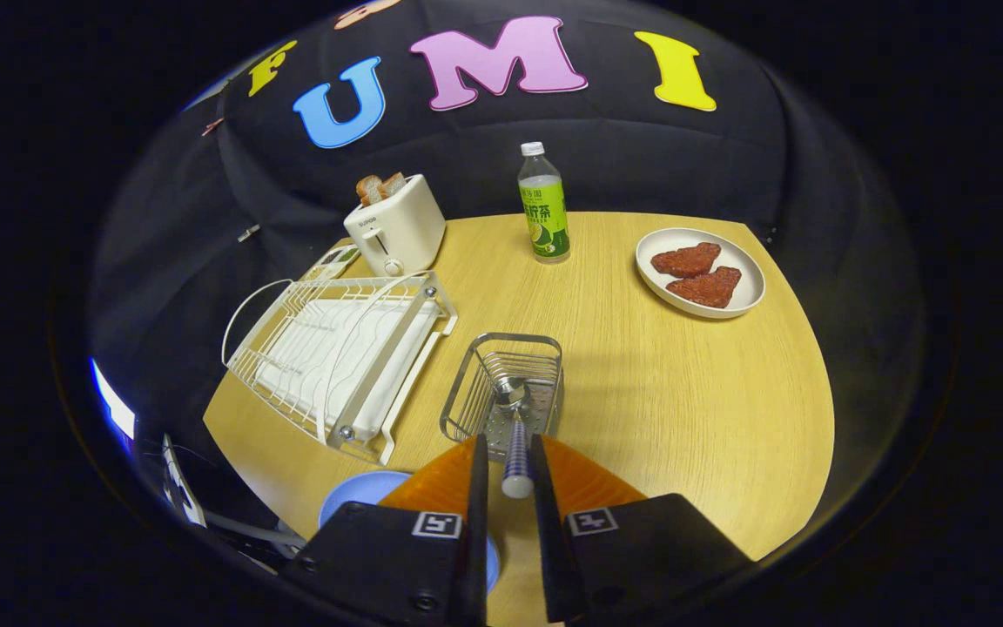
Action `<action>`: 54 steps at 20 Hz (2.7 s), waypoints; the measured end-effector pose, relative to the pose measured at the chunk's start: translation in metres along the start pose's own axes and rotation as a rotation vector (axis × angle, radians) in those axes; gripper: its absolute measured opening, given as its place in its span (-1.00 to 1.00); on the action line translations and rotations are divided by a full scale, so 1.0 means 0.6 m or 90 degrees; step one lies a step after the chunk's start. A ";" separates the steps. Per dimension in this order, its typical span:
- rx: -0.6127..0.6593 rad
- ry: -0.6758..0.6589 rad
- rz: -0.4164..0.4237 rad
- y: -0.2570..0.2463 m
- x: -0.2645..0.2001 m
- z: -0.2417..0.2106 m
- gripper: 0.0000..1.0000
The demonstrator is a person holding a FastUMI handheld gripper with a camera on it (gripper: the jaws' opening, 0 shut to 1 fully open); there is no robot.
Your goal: Take the plate from the dish rack, then take the spoon from the basket and place it into the plate.
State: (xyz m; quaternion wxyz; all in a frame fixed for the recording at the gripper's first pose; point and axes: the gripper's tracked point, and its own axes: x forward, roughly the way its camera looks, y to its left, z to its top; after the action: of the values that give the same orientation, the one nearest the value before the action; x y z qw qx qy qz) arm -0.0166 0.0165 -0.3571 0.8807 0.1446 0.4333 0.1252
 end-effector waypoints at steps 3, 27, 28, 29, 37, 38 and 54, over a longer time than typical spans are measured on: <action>0.004 0.009 0.002 0.001 0.003 -0.002 -0.70; 0.129 -0.078 0.033 0.145 -0.254 -0.041 -0.76; 0.127 -0.066 0.035 0.154 -0.252 -0.060 -0.76; 0.123 -0.055 0.033 0.160 -0.247 -0.080 -0.76; 0.118 0.010 0.005 0.168 -0.176 -0.186 -0.76; 0.120 0.010 0.004 0.169 -0.165 -0.189 -0.76; 0.129 0.103 -0.033 0.158 -0.097 -0.276 -0.60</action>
State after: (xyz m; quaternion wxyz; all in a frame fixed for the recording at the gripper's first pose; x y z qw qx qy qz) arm -0.1925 0.1085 -0.3768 0.8265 0.2113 0.5172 0.0692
